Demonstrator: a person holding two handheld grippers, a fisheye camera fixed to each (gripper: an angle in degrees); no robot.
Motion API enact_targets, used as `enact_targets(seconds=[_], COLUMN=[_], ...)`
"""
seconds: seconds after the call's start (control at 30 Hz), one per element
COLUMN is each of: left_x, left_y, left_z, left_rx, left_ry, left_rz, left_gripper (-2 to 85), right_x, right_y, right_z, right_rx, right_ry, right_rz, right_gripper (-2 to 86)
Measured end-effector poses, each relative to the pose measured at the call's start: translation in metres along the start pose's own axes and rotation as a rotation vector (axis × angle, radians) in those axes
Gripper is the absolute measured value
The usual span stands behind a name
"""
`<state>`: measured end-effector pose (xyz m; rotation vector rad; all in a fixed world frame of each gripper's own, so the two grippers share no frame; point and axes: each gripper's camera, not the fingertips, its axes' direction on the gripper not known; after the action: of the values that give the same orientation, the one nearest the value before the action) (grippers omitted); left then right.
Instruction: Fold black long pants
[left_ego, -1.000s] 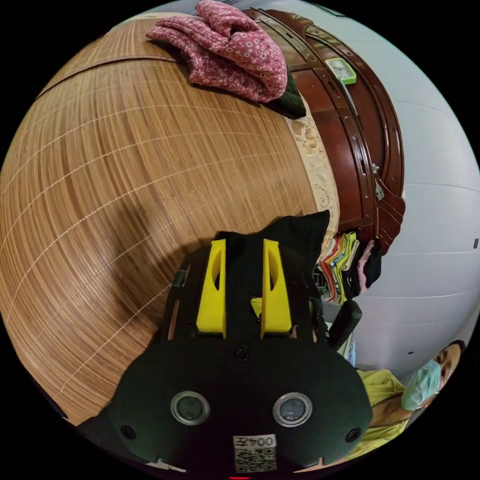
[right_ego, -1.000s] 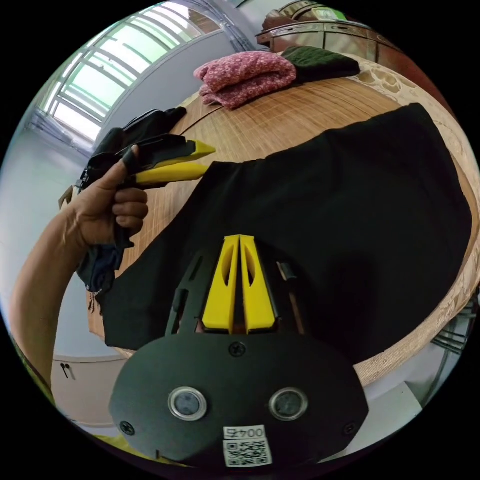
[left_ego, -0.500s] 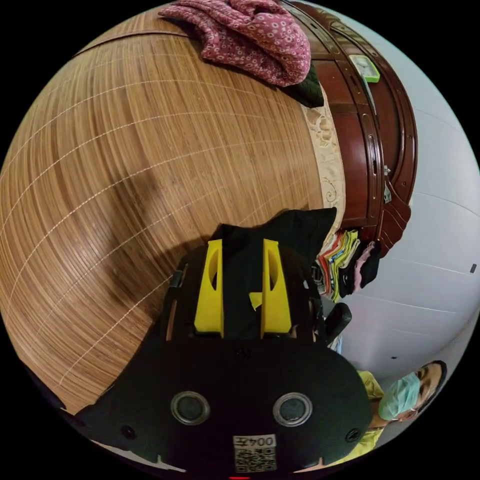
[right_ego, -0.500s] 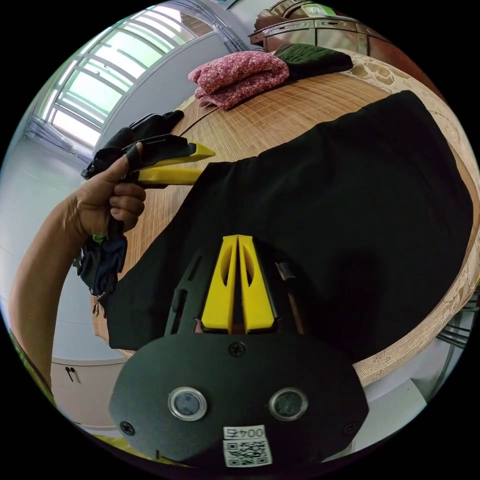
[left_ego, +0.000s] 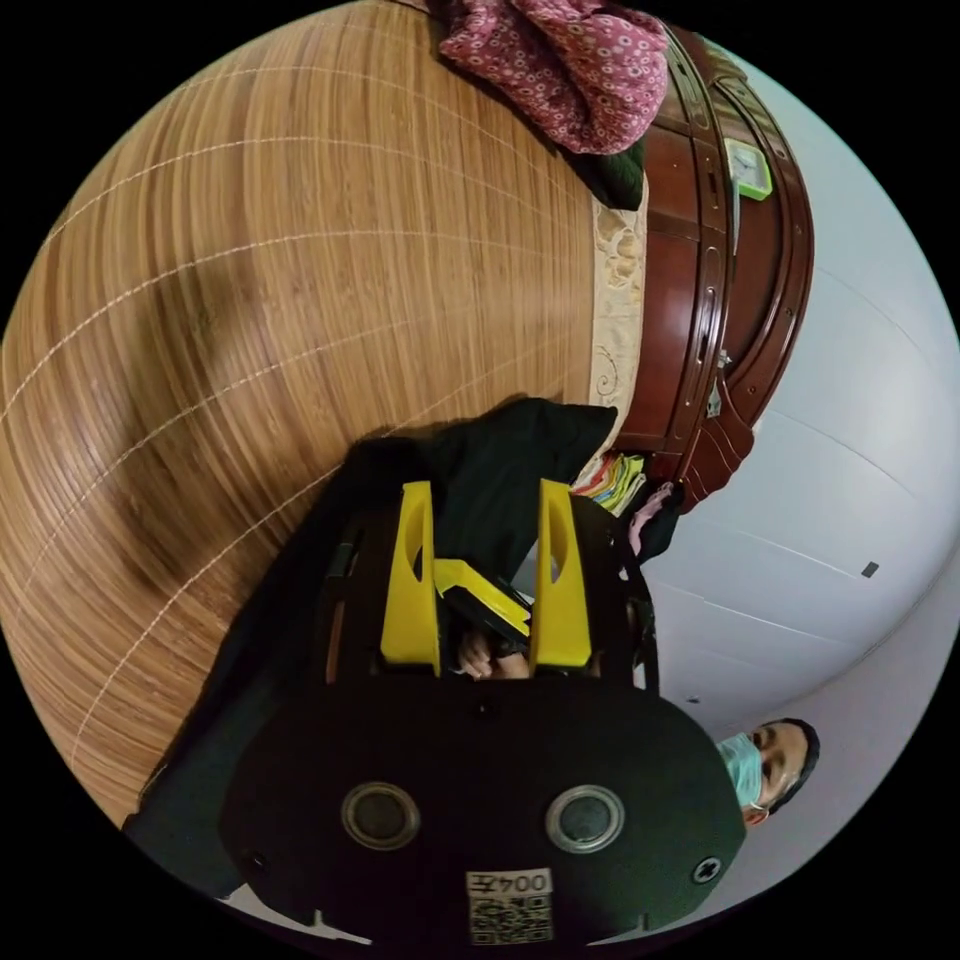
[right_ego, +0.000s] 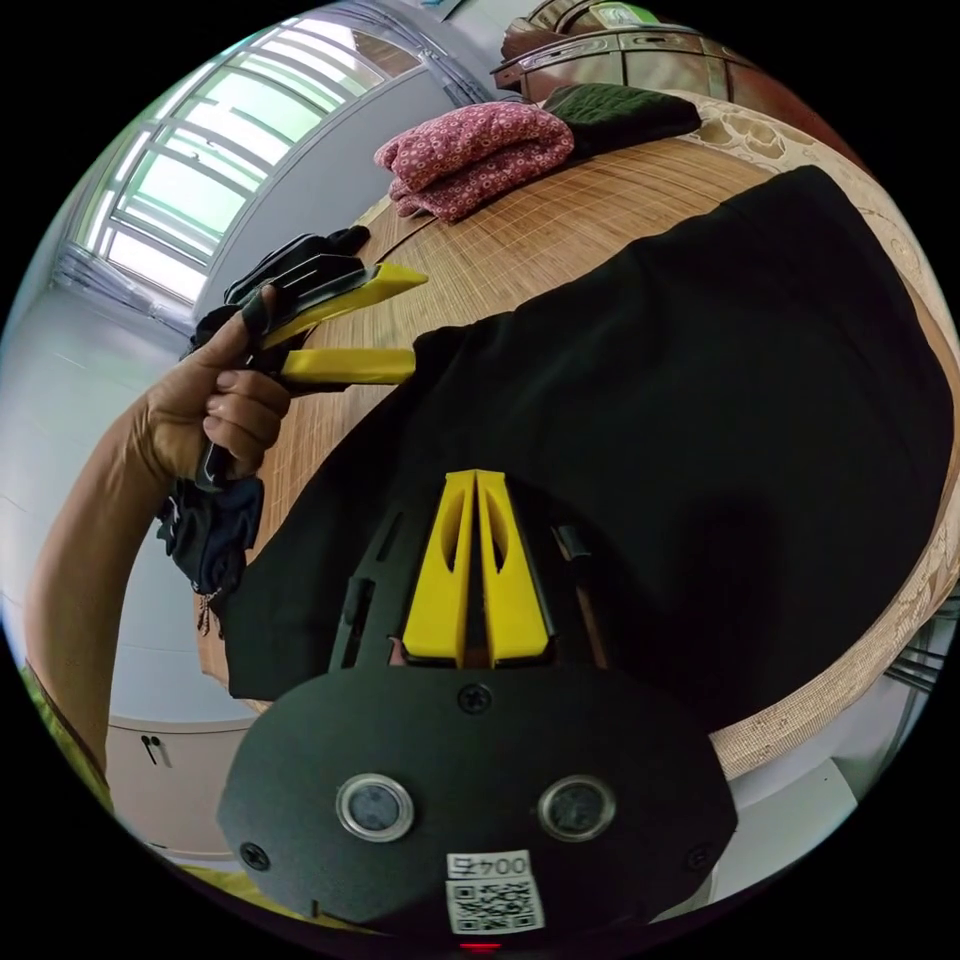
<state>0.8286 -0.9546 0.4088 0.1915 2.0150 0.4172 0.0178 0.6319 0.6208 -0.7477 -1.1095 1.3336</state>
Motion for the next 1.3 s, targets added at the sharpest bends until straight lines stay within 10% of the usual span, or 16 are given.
enact_targets(seconds=[0.7,1.07,1.3], left_x=[0.044,0.019,0.102], left_y=[0.056,0.13,0.255], left_z=[0.035,0.047,0.08], left_rx=[0.226,0.452,0.606], left_ry=[-0.285,0.063,-0.171], left_rz=[0.085,-0.074,0.259], left_gripper=[3.2,9.1,5.1], right_x=[0.004,0.009,0.007], right_y=[-0.012,-0.021,-0.029], right_z=[-0.033,-0.067,-0.112], right_rx=[0.014,0.016,0.087], right_ry=[-0.005,0.016,0.015], right_rz=[0.004,-0.018,-0.089], right_gripper=[-0.8,-0.3,6.2])
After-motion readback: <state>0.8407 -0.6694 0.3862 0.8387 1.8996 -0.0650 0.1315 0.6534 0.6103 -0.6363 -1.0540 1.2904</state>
